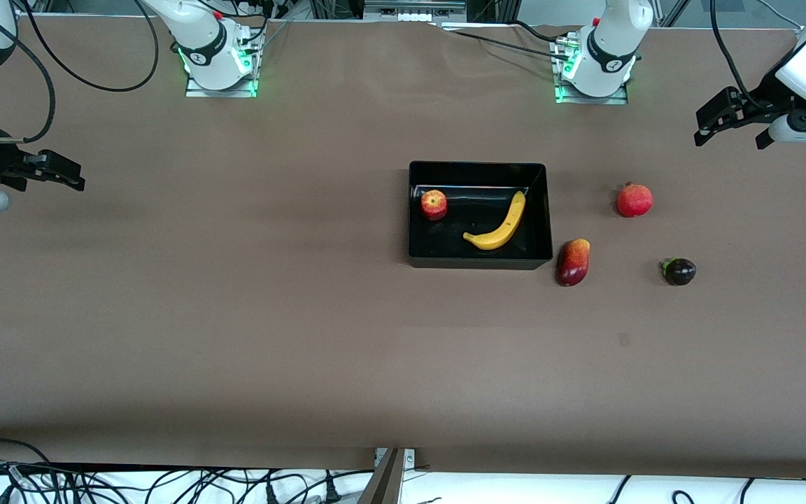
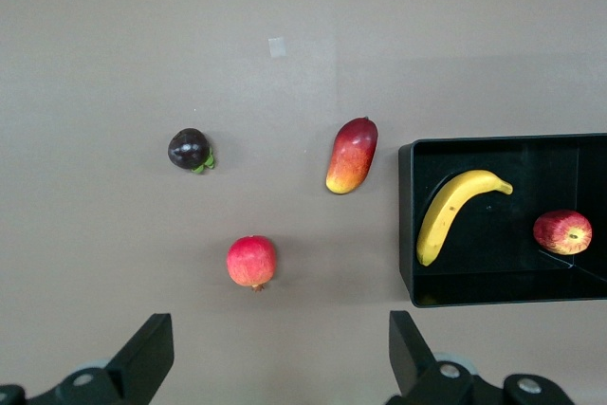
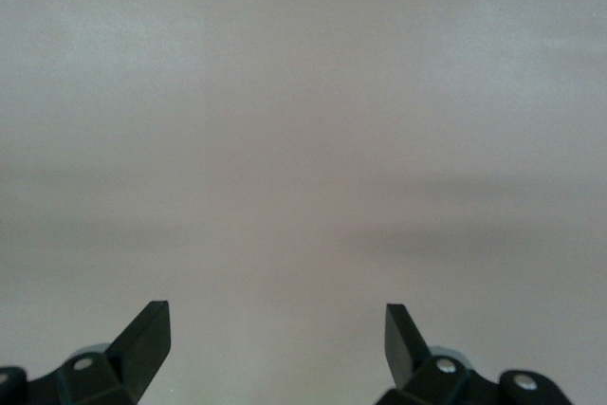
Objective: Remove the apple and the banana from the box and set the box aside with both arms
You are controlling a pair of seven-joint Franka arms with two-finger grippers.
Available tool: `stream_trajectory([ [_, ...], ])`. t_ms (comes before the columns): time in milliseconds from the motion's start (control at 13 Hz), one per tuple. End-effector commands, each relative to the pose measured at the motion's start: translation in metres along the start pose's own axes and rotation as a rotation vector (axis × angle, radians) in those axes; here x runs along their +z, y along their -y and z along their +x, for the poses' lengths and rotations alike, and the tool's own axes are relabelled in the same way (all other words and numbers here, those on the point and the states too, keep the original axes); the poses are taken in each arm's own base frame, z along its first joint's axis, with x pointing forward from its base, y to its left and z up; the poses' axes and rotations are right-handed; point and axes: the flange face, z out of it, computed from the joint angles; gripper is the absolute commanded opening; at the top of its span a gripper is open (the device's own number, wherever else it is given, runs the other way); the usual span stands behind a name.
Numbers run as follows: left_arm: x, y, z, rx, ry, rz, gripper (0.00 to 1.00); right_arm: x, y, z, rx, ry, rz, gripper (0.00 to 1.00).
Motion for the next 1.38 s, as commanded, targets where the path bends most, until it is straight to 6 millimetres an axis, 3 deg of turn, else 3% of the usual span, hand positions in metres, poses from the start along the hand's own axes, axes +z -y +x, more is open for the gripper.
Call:
stream_trajectory([
  [0, -0.003, 0.0, -0.002, 0.02, 0.016, 0.007, 1.0, -0.008, -0.003, -0.003, -0.01, 0.002, -0.007, 1.0],
  [462, -0.01, -0.004, 0.004, 0.022, 0.002, 0.007, 1.0, -0.008, -0.002, -0.005, -0.027, 0.013, -0.013, 1.0],
  [615, -0.002, -0.004, 0.009, 0.022, 0.017, 0.003, 1.0, -0.008, -0.002, -0.005, -0.027, 0.013, -0.013, 1.0],
  [769, 0.012, -0.023, 0.017, 0.053, 0.044, -0.008, 1.0, -0.008, -0.002, -0.005, -0.027, 0.013, -0.013, 1.0],
  [923, 0.038, -0.066, 0.032, 0.103, 0.088, -0.02, 1.0, -0.007, -0.002, -0.004, -0.027, 0.015, -0.012, 1.0],
  [1154, 0.087, -0.151, 0.042, 0.042, 0.131, -0.088, 1.0, -0.005, -0.004, -0.004, -0.024, 0.018, -0.012, 1.0],
  [1308, 0.136, -0.21, 0.039, 0.047, 0.122, -0.114, 1.0, -0.006, -0.003, -0.004, -0.025, 0.017, -0.014, 1.0],
])
